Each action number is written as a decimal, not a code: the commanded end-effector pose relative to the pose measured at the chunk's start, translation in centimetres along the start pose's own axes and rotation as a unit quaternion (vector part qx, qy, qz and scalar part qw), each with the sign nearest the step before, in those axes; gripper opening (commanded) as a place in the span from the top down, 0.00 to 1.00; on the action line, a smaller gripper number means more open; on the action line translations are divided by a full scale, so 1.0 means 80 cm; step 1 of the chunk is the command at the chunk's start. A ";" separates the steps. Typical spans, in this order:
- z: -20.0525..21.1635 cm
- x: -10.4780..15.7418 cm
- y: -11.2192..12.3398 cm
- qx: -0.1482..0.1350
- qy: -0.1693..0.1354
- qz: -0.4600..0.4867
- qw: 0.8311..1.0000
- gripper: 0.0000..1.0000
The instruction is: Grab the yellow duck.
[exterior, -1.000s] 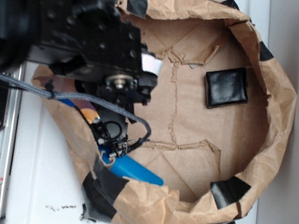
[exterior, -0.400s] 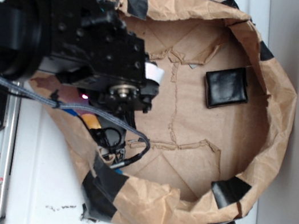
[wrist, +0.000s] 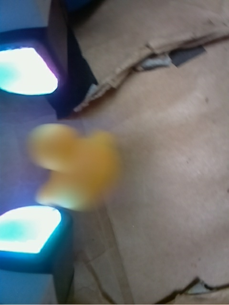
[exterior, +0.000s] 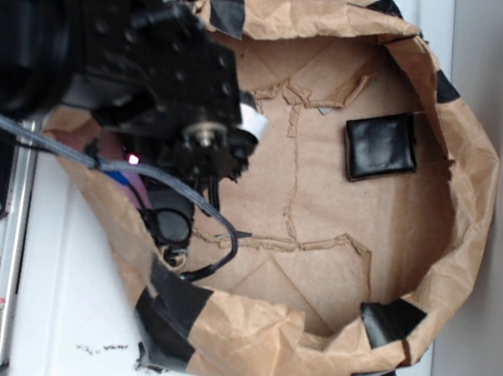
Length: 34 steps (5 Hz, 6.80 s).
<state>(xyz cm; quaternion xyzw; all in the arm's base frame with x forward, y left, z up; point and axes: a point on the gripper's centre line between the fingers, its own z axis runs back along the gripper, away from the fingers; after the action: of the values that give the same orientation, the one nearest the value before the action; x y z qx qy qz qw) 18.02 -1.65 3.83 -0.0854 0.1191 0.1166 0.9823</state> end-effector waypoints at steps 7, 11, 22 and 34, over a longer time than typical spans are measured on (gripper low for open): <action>0.039 0.032 0.059 0.031 -0.083 0.046 0.995 0.00; 0.018 0.062 0.050 0.056 -0.100 0.025 0.993 0.00; 0.019 0.043 0.055 0.085 -0.111 0.016 0.990 1.00; 0.011 0.079 0.068 0.093 -0.117 0.038 0.988 0.00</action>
<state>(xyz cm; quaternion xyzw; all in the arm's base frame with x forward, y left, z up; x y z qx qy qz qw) 22.72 4.57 1.75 0.0236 0.0365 0.1548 0.9870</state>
